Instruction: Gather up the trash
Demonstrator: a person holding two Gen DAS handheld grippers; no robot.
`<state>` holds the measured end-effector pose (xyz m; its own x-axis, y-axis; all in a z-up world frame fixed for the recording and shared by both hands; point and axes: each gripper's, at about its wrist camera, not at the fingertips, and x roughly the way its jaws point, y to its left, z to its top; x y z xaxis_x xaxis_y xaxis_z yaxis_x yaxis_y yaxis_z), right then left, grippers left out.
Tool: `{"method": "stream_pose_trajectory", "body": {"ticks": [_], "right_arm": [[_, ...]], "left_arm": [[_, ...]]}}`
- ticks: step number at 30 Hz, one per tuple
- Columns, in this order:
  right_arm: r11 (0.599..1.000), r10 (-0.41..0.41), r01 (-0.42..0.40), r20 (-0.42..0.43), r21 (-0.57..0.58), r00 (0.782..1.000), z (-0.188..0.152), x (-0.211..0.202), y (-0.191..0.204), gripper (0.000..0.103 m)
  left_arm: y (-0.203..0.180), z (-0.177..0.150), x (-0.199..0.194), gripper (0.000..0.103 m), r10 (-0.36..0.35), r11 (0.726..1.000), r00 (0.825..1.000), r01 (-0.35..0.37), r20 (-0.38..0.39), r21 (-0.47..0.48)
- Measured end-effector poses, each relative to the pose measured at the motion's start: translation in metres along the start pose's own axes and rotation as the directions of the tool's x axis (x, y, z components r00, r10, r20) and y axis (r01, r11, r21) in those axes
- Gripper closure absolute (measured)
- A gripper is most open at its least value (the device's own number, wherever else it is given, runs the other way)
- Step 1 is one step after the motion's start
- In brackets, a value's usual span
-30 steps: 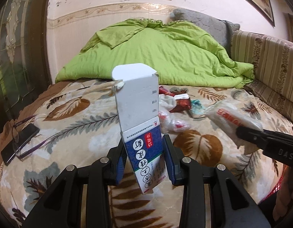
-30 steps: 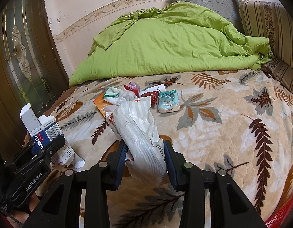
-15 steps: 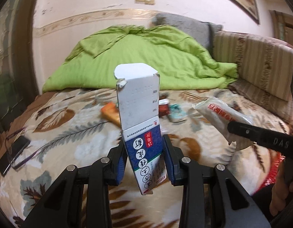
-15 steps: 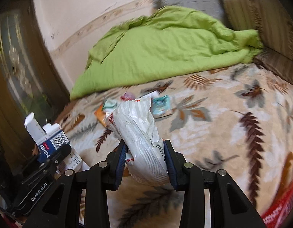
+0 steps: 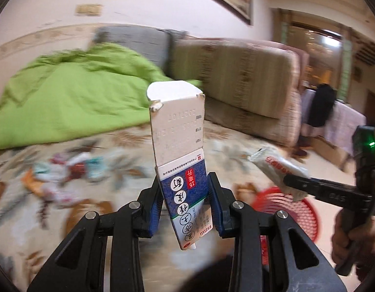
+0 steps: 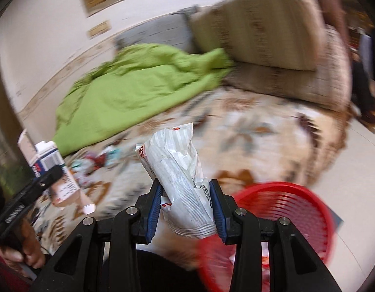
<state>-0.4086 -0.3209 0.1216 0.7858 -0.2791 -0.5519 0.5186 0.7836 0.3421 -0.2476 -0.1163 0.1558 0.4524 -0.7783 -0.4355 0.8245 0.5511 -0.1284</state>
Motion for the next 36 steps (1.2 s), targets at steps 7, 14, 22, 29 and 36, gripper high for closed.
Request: {"method": "stream_pose_trajectory", "body": {"ticks": [7,14,22,29,36], "right_arm": [[0.985,-0.119,0.12,-0.013,0.127,0.993,-0.007,-0.015,-0.07,0.061],[0.964,-0.161,0.169,-0.054,0.203,0.985,-0.014,-0.019,-0.106,0.054],[0.956,-0.205,0.21,-0.043,0.207,0.978,-0.012,-0.02,-0.111,0.035],[0.997,-0.039,0.044,-0.073,0.069,0.997,0.003,0.024,-0.034,0.035],[0.981,0.109,-0.137,-0.198,-0.135,0.974,0.0,0.089,0.085,0.035]], "left_arm": [[-0.065,0.003,0.048,0.069,-0.189,0.982,0.973,0.191,-0.131,0.006],[-0.116,-0.011,0.11,0.061,-0.404,0.914,0.859,0.389,-0.315,-0.113],[-0.09,-0.021,0.119,0.048,-0.381,0.923,0.853,0.328,-0.356,-0.2],[0.0,-0.012,0.07,0.041,-0.115,0.981,0.962,0.07,-0.248,-0.181],[0.111,-0.027,0.022,0.041,0.171,0.938,0.953,-0.235,-0.25,-0.254]]}}
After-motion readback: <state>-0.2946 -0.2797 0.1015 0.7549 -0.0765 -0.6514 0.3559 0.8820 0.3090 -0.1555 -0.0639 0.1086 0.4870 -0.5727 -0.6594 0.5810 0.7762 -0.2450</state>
